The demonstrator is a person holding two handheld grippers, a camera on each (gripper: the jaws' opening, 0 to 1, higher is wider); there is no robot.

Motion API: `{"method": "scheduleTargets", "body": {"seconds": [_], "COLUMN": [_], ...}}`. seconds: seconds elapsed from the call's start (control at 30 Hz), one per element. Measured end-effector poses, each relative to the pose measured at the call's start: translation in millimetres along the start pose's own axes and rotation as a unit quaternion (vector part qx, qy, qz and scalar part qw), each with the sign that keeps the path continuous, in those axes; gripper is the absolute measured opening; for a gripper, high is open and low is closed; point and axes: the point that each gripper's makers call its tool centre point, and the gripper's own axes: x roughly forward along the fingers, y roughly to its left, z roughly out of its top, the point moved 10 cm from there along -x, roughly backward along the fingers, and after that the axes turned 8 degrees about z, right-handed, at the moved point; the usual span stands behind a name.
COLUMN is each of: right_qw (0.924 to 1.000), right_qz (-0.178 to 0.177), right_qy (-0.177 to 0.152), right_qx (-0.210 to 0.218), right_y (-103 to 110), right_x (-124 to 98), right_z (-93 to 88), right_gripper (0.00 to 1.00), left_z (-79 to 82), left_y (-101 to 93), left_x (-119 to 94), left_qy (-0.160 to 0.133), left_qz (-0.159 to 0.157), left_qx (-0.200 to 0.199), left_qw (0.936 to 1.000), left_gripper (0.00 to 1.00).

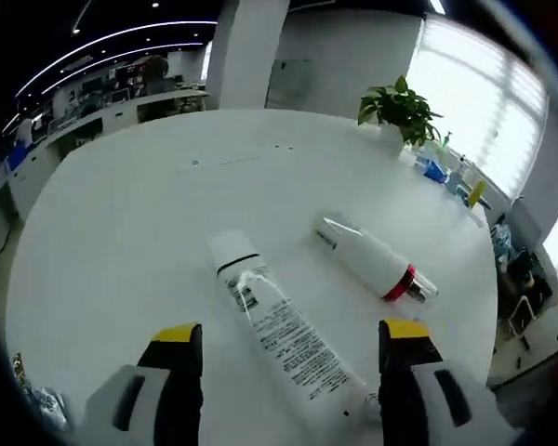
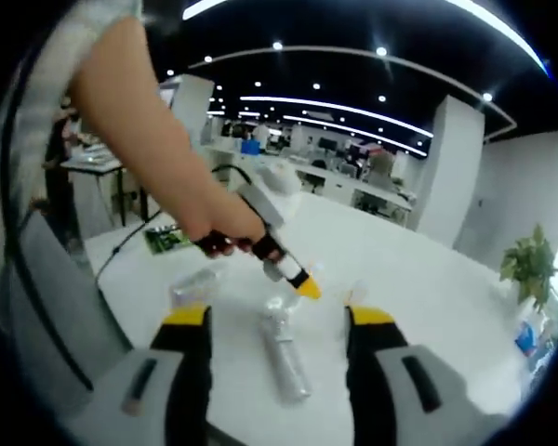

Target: Arrange the skincare products in the storage area until every visible bottle or jar stands upright without overlapping.

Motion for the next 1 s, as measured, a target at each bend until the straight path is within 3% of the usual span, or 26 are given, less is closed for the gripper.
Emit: {"method": "scheduleTargets", "body": {"seconds": [0.1,0.27,0.37,0.47,0.53,0.7,0.83,0.87,0.9,0.97,1.0], "right_qw": [1.0,0.9999,0.9999,0.9999,0.9999,0.9997,0.9996,0.9996,0.9995,0.9994,0.9994], "right_qz": [0.0,0.004,0.004,0.005,0.006,0.013,0.015,0.016,0.017,0.02,0.021], "right_qy": [0.004,0.011,0.013,0.015,0.015,0.021,0.024,0.024,0.025,0.027,0.028], "right_qx": [0.0,-0.002,-0.002,-0.004,-0.005,-0.007,-0.007,-0.007,-0.007,-0.009,-0.009], "right_y": [0,1,1,1,1,3,3,4,4,5,5], "right_x": [0,1,2,2,2,3,3,3,4,4,4], "right_z": [-0.5,-1.4,-1.7,-1.8,-1.7,-2.5,-3.0,-3.1,-3.3,-3.6,-3.6], "right_gripper": [0.56,0.55,0.55,0.54,0.53,0.53,0.53,0.53,0.53,0.53,0.53], "left_z": [1.0,0.2,-1.3,-4.8,-2.7,-5.9,-10.1,-5.9,-3.0,-0.1,0.8], "left_y": [-4.1,-5.3,0.3,8.4,11.7,22.7,32.5,33.0,29.5,26.4,26.1], "left_x": [7,16,17,20,17,15,17,18,13,21,24], "left_qy": [0.0,0.007,0.007,0.026,0.018,0.028,0.041,0.025,0.033,0.03,0.029], "left_qz": [-0.009,0.002,0.014,0.008,-0.001,-0.002,-0.003,-0.005,-0.017,-0.044,-0.039], "left_qx": [0.013,0.042,0.079,0.123,0.112,0.135,0.127,0.131,0.128,0.127,0.13], "left_qw": [0.9999,0.9991,0.9968,0.992,0.9936,0.9905,0.9911,0.991,0.9911,0.9905,0.9903], "left_gripper": [0.71,0.66,0.59,0.52,0.47,0.37,0.4,0.42,0.44,0.46,0.47]}}
